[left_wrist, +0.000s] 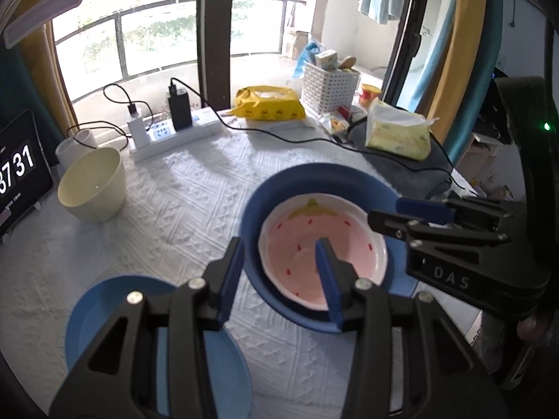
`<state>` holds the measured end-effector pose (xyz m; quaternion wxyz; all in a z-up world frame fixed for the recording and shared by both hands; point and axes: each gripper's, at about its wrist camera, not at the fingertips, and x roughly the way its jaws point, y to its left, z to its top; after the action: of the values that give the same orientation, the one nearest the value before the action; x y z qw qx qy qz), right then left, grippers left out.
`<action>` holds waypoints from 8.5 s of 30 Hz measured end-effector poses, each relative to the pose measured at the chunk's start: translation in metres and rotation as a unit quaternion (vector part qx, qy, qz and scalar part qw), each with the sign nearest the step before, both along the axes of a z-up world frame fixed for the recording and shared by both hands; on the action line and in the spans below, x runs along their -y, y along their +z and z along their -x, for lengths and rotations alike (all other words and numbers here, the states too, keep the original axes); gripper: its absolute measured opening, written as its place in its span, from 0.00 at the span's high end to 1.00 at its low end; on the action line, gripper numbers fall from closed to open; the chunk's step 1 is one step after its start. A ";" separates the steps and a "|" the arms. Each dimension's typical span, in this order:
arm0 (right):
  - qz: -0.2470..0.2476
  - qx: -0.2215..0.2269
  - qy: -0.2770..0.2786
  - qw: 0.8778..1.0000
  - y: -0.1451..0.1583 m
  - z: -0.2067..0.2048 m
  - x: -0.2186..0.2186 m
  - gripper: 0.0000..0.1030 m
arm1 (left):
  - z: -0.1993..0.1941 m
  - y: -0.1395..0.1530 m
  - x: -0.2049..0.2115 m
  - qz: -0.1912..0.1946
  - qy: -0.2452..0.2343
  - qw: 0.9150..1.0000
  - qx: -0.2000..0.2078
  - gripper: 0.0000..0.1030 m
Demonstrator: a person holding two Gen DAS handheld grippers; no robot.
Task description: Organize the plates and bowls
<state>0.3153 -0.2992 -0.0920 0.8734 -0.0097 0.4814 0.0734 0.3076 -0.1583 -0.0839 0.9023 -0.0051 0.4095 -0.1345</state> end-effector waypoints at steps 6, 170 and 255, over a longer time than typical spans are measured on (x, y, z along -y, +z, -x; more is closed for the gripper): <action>0.003 0.007 0.004 1.000 0.008 -0.001 -0.006 0.64 | 0.000 0.005 -0.009 0.003 0.007 1.000 0.006 0.57; -0.081 -0.075 0.060 0.992 -0.085 -0.181 -0.257 0.80 | -0.130 -0.077 -0.251 0.058 0.189 0.980 -0.035 0.66; -0.116 0.029 0.007 0.993 0.036 -0.055 -0.091 0.80 | -0.037 0.033 -0.091 0.026 0.087 0.994 0.054 0.66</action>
<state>0.3702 -0.2084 -0.0563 0.8816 0.0863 0.4441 0.1344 0.3448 -0.0669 -0.0508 0.9312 -0.0566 0.3542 -0.0657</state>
